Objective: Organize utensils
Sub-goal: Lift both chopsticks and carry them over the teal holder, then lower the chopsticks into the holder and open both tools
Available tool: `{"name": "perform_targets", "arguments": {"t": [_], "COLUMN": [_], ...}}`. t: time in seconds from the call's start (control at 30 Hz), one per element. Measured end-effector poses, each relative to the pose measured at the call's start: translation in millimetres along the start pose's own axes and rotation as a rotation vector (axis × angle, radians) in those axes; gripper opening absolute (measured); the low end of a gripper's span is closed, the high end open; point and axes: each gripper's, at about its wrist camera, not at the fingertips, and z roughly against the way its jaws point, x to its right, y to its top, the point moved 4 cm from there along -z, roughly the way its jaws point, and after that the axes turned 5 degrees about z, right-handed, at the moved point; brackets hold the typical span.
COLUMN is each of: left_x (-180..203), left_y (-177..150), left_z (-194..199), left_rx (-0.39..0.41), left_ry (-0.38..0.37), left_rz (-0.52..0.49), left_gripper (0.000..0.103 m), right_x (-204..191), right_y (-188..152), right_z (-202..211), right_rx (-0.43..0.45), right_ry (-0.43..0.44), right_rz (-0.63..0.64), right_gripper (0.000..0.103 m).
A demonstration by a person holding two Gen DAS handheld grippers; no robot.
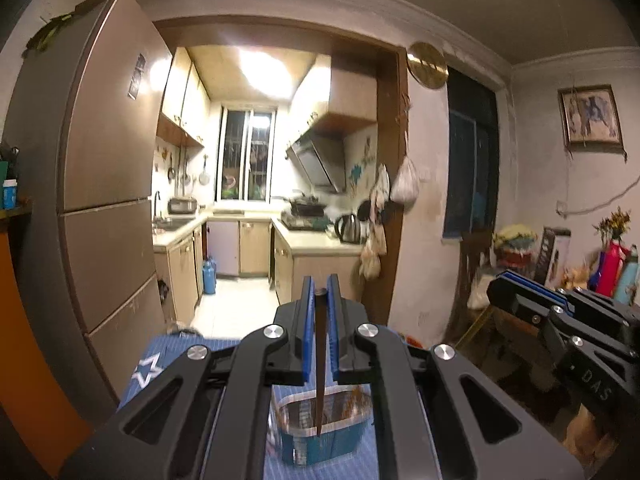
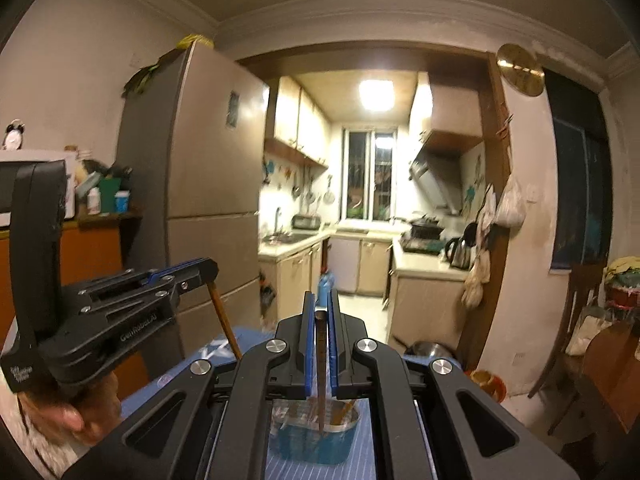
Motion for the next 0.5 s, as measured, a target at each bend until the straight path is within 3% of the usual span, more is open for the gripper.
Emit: {"name": "perform_targets", "arguments": {"t": [0.2,0.5], "left_x": [-10.2,-27.0], "left_y": [-0.2,-58.2], "left_z": [-39.2,-80.4], "left_rx": [0.008,-0.096], "left_ry": [0.031,0.077], "left_rz": [0.040,0.031], "left_gripper": [0.005,0.005], "right_x": [21.0,15.7], "right_y": [-9.5,-52.4], "right_z": [-56.1,-113.0], "right_rx": [-0.006,-0.094], "right_ry": [-0.041,-0.041], "right_rz": [-0.046,-0.094], "right_gripper": [0.007,0.007]}}
